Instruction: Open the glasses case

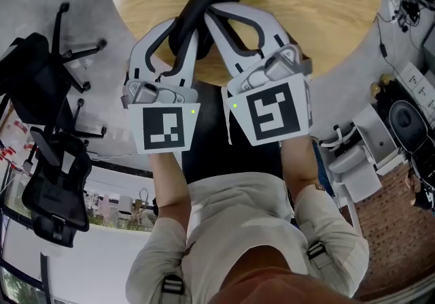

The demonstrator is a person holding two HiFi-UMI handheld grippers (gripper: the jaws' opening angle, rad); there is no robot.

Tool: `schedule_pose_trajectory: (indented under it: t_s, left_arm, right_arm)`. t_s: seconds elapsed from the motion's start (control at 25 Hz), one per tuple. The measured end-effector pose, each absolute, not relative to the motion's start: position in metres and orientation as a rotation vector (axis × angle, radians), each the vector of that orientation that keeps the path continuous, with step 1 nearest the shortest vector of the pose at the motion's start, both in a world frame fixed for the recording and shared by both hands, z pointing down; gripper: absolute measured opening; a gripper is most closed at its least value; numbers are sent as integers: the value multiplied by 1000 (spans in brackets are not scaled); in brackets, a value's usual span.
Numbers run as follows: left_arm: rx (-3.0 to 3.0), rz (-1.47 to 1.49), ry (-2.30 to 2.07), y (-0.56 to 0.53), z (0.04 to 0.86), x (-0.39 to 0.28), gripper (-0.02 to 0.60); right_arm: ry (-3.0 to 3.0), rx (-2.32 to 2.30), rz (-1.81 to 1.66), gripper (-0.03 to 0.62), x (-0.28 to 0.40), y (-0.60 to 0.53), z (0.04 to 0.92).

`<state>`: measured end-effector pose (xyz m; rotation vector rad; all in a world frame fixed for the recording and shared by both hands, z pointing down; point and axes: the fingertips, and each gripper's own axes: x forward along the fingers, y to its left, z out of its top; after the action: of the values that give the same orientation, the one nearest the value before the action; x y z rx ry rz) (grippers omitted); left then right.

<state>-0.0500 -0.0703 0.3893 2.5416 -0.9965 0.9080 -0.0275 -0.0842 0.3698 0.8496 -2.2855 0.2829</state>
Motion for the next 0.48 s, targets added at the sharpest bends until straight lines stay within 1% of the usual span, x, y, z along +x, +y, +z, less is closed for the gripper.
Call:
schedule_pose_trajectory:
  t_s: [0.16, 0.48]
  left_arm:
    - [2527, 954, -994, -72, 393, -55, 103]
    - [2496, 931, -1036, -75, 395, -58, 95]
  right_arm:
    - [-2238, 828, 280, 18, -24, -78, 371]
    - [-2205, 840, 274, 18, -15, -70, 374]
